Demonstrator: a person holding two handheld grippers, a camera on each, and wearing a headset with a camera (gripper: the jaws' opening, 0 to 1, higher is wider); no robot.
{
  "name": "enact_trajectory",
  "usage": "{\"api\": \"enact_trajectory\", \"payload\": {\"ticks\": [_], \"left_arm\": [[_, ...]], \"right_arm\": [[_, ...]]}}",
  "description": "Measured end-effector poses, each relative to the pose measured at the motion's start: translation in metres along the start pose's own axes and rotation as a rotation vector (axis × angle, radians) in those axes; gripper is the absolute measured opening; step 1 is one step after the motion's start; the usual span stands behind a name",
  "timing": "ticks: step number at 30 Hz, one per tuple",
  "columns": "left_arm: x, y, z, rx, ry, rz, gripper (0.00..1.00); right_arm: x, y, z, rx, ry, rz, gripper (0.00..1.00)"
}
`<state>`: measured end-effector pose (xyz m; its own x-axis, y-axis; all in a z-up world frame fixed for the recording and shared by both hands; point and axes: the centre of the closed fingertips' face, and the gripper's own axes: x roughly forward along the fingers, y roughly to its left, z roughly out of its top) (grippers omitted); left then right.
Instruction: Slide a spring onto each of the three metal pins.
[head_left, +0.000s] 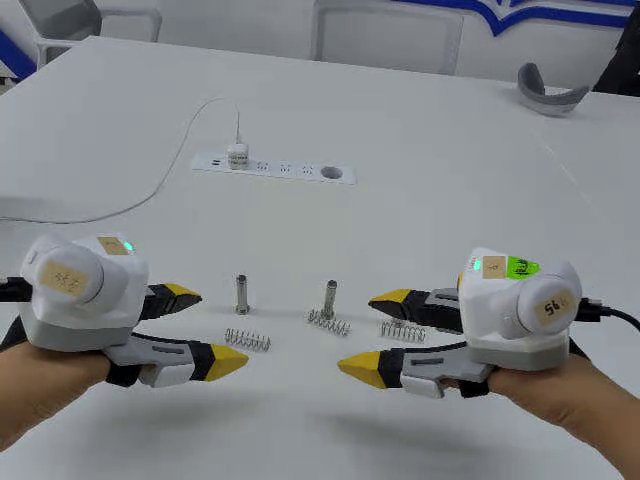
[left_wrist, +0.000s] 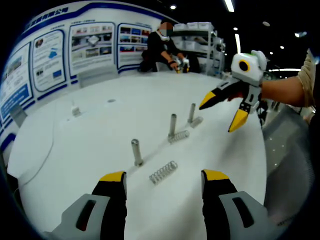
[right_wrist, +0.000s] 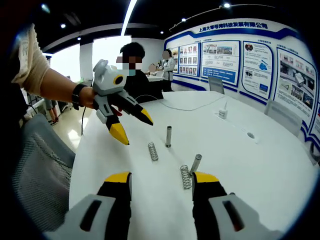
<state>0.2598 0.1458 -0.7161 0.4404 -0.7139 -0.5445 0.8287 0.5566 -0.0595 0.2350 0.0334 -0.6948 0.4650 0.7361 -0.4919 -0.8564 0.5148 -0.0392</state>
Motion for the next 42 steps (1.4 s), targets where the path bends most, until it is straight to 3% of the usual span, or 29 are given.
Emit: {"api": "enact_trajectory", "payload": {"ticks": [16, 34, 42], "left_arm": [[-0.002, -0.003, -0.003, 0.008, 0.002, -0.002, 0.61], [-0.001, -0.004, -0.005, 0.014, 0.007, -0.011, 0.60], [-0.001, -0.003, -0.006, 0.014, 0.011, -0.013, 0.59]], "right_arm": [[0.048, 0.009, 0.017, -0.039, 0.023, 0.068, 0.39], [0.084, 0.014, 0.006, -0.034, 0.093, 0.123, 0.28], [0.097, 0.013, -0.002, -0.036, 0.124, 0.124, 0.23]]}}
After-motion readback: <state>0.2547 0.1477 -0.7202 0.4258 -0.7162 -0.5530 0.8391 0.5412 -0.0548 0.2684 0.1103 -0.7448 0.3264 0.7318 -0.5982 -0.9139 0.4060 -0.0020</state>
